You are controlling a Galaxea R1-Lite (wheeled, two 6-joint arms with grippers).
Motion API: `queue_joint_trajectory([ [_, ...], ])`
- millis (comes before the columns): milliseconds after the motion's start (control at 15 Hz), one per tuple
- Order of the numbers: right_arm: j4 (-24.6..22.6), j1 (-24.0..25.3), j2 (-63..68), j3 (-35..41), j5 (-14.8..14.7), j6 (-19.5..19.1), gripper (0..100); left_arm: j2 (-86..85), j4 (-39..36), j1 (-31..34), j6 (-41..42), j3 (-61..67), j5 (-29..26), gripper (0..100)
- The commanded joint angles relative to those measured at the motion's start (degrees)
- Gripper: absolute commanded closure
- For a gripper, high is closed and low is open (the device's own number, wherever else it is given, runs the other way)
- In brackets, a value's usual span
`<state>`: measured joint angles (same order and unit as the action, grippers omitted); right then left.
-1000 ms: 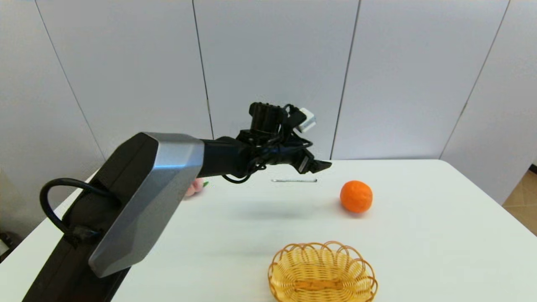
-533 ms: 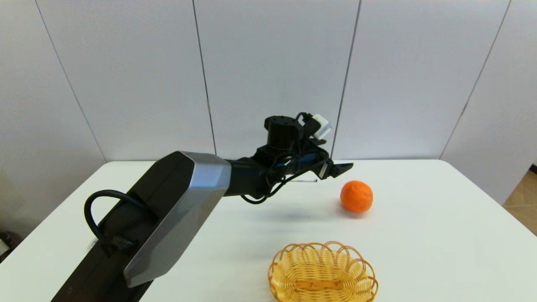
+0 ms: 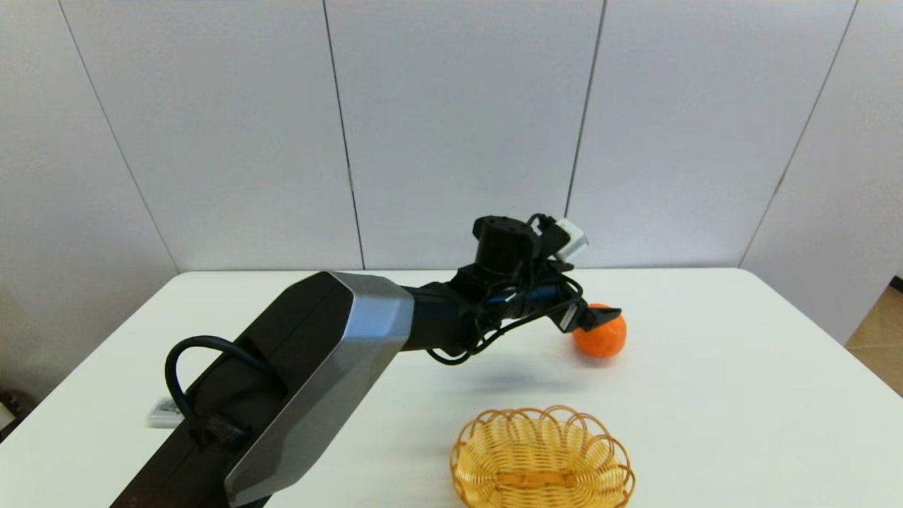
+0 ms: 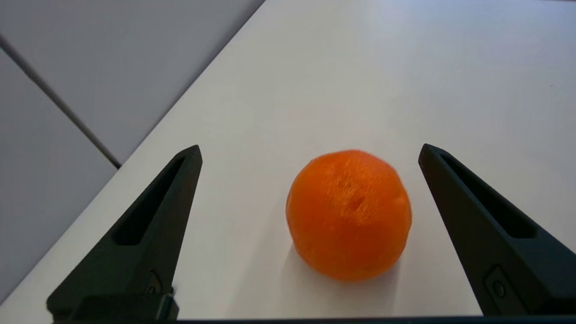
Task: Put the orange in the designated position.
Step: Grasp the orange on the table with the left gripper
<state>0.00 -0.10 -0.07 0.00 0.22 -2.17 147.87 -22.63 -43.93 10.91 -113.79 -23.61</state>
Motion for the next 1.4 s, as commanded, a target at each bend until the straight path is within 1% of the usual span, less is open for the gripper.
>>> queue_joint_trajectory([
  [67, 0.00, 0.01, 0.07, 0.00, 0.04, -0.03, 0, -1.01, 2.32, -0.71, 0.25, -0.03, -0.12, 0],
  [1400, 0.00, 0.01, 0.07, 0.00, 0.04, -0.03, 0, 0.93, 3.29, -1.42, 0.34, -0.03, -0.12, 0],
])
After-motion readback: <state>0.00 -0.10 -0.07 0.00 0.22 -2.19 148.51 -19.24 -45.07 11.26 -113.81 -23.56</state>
